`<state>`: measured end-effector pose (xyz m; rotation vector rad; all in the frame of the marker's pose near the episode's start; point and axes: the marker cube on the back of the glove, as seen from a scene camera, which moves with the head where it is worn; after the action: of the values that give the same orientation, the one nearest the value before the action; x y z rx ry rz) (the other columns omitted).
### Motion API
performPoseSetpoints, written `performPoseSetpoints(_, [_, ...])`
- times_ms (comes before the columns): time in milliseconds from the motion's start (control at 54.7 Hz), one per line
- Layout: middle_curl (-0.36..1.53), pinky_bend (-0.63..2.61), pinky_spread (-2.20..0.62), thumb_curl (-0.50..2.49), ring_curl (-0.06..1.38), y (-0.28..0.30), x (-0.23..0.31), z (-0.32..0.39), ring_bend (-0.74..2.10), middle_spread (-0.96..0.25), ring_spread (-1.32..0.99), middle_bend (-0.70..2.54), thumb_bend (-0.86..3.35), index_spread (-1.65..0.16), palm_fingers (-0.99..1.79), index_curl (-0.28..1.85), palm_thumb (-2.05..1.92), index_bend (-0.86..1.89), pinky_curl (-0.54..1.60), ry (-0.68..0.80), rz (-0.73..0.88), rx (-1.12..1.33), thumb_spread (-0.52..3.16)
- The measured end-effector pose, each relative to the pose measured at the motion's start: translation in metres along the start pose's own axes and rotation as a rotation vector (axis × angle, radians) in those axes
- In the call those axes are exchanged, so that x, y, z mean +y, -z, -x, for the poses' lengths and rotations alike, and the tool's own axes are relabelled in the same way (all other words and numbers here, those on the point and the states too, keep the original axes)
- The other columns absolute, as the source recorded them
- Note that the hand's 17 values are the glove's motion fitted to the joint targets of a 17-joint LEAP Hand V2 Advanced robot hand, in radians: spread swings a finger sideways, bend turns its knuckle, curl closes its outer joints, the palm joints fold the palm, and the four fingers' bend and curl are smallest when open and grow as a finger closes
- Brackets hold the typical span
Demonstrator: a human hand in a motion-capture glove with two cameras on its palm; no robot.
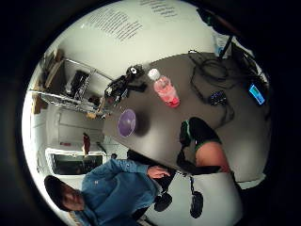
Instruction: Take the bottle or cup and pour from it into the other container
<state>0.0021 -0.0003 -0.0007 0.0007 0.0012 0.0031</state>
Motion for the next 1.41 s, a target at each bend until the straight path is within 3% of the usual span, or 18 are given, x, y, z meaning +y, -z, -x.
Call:
performPoseSetpoints(274, [0.19,0.39,0.19,0.27,0.23,0.001,-0.005,-0.02,0.46,0.01,0.02,0.19,0.25,-0.3,0.48,0.18,0.68,0.14,0.23,-0.056,0.027,-0.002,0.78])
performPoseSetpoints(840, [0.28,0.46,0.23,0.38,0.27,-0.031,-0.049,-0.049,0.42,0.03,0.07,0.19,-0.02,-0.37,0.22,0.2,0.68,0.13,0.32,-0.123,0.098,-0.211,0.93])
performPoseSetpoints(1406, [0.32,0.48,0.23,0.38,0.28,-0.159,-0.094,0.015,0.43,0.03,0.08,0.2,-0.03,-0.37,0.19,0.2,0.62,0.12,0.34,-0.035,0.102,-0.727,0.92])
